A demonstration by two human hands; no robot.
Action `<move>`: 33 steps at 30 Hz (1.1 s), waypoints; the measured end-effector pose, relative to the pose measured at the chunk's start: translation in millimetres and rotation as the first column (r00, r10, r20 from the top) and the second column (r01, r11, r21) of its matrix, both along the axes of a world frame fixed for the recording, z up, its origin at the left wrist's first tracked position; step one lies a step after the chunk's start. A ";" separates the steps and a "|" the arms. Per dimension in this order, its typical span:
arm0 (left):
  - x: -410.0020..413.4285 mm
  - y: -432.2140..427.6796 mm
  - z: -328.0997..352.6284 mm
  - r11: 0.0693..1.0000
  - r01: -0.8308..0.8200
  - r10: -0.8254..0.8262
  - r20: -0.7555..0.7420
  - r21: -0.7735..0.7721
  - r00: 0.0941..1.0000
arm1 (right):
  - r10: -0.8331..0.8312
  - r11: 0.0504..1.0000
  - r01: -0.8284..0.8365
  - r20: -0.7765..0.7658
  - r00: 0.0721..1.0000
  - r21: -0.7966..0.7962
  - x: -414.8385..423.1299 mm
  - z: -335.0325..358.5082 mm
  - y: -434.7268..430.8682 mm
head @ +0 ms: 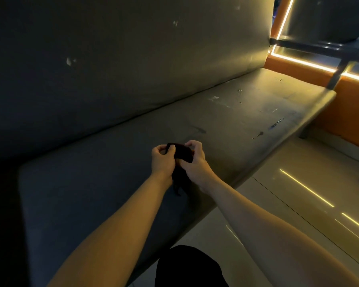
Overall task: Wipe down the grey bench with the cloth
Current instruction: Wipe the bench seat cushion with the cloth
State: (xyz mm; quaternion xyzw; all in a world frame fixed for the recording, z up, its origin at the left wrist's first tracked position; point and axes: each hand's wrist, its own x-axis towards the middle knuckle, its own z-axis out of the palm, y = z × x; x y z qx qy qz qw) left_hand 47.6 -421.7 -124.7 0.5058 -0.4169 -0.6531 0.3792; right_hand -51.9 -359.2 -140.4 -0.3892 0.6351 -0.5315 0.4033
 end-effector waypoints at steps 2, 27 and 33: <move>-1.0 0.1 -2.8 0.997 0.040 -0.038 0.026 -0.073 0.999 | 0.021 0.999 -0.028 -0.229 0.973 -0.031 -6.6 -2.9 -4.2; -30.6 -40.5 -68.3 0.701 0.688 0.010 0.967 -0.189 0.255 | 0.001 0.947 0.256 -0.799 0.602 0.194 -132.9 -33.0 -101.4; -29.8 -41.8 -73.4 0.706 0.674 0.029 0.960 -0.218 0.280 | 0.028 0.924 0.306 -0.838 0.545 0.229 -112.6 -42.1 -122.6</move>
